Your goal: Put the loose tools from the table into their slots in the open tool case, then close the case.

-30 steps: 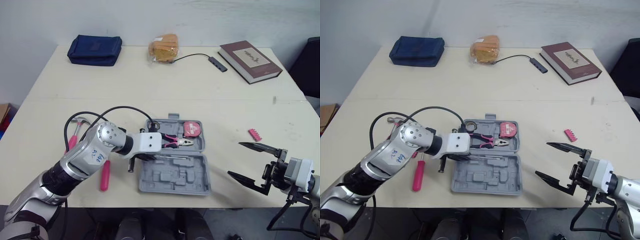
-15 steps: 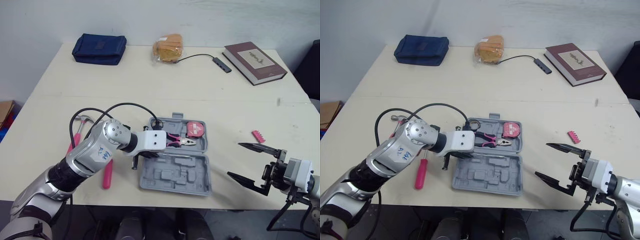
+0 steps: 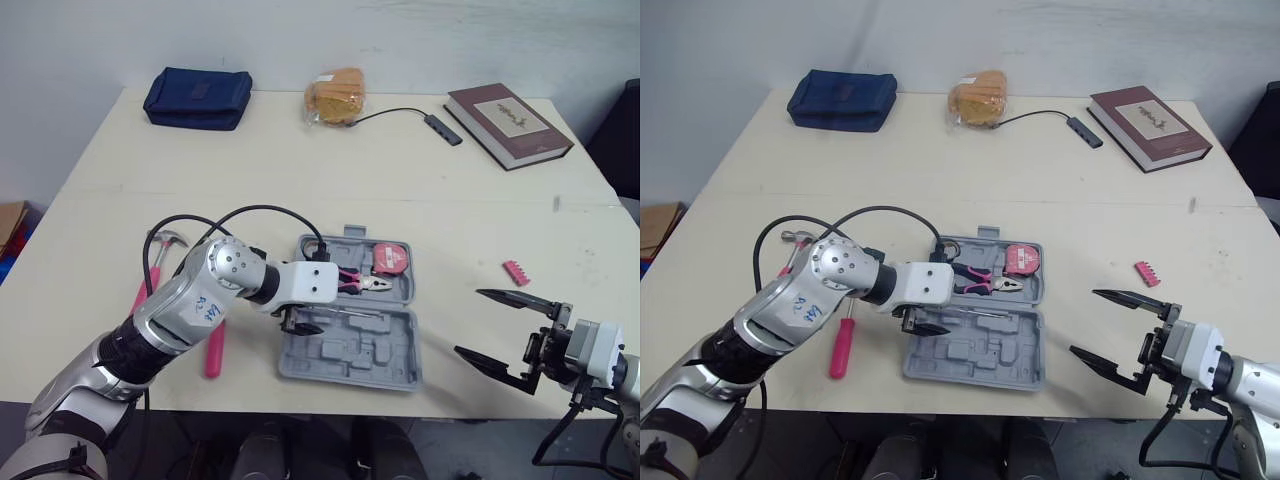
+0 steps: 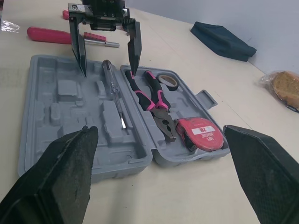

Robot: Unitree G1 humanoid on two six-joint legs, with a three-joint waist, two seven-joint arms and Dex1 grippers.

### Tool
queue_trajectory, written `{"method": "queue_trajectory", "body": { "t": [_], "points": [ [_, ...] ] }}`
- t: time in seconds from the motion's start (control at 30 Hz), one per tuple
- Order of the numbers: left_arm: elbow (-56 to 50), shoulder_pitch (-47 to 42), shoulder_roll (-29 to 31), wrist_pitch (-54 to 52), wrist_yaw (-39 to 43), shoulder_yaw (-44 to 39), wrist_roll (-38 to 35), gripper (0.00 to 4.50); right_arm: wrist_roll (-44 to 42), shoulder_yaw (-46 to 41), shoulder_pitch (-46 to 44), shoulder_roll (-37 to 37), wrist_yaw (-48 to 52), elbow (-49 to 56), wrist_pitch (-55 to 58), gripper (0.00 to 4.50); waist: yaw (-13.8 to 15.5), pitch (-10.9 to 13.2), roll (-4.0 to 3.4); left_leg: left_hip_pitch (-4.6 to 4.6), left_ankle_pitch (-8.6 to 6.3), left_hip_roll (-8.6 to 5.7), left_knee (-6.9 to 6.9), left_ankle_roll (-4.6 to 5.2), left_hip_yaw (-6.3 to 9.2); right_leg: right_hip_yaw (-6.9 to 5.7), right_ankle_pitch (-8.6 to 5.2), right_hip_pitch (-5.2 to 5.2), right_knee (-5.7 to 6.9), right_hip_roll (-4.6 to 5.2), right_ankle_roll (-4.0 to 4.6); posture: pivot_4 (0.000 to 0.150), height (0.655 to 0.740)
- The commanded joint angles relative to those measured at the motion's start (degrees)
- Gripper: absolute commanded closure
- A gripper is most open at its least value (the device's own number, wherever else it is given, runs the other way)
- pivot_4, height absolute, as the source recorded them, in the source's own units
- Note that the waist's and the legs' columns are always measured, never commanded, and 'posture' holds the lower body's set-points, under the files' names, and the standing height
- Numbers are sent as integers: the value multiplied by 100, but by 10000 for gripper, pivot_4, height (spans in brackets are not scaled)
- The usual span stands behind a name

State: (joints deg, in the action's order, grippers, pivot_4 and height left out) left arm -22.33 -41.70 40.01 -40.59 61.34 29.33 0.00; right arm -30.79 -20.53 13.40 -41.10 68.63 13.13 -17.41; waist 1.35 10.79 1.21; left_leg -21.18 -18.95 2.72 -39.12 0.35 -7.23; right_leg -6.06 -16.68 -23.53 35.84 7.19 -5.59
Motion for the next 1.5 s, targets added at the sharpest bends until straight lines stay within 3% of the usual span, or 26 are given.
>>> {"method": "queue_trajectory", "body": {
  "t": [0.03, 0.07, 0.17, 0.3, 0.4, 0.43, 1.5],
  "points": [
    [-133, 268, -130, 757, 37, -691, -499, 5410, -27, -6, 48, 56, -21, 125, -82, 0, -1, 0, -1, 1, 0, 1, 0, 0, 0, 0, 0, 0, 1, 1, 0, 1500, 7400],
    [-52, 356, -169, 1062, 46, -832, -597, 5410, -22, -2, 52, 61, -20, 122, -86, 0, -1, 0, -1, 1, 0, 2, 0, 0, 1, 0, 0, 0, 0, 1, 0, 1500, 7400],
    [373, 683, -380, 1721, 15, -1431, -1023, 13362, -15, 10, 46, 73, -31, 104, -93, 0, -1, -1, -1, 2, 0, 2, -1, 0, 2, -1, 0, 2, 2, 4, 0, 1500, 7400],
    [872, 942, -304, 2204, 123, -1451, -934, 30946, 2, 31, 21, 87, -34, 70, -111, 0, -1, -2, -3, 3, 1, 0, -5, 1, 3, -5, 0, 3, 4, 4, 0, 1500, 7400],
    [1056, 1071, -450, 2243, 28, -1304, -862, 42518, 13, 45, -13, 96, -35, 40, -116, 0, -1, -2, -3, 2, 1, 0, -5, 2, 2, -5, 0, 4, 2, 4, -1, 1500, 7400],
    [1092, 1087, -490, 2250, 10, -1267, -835, 44561, 17, 47, -19, 100, -32, 34, -116, 0, -1, -2, -3, 0, 0, 0, -5, 2, 3, -6, 1, 3, 2, 4, -1, 1500, 7400],
    [1749, 1154, -992, 1204, -561, -147, 173, 44561, 112, 76, 38, 177, -174, -19, -212, 0, 27, -15, -21, 10, 6, -13, -6, 15, 17, -15, 6, 26, -1, 24, -11, 1500, 7400]
  ]
}}
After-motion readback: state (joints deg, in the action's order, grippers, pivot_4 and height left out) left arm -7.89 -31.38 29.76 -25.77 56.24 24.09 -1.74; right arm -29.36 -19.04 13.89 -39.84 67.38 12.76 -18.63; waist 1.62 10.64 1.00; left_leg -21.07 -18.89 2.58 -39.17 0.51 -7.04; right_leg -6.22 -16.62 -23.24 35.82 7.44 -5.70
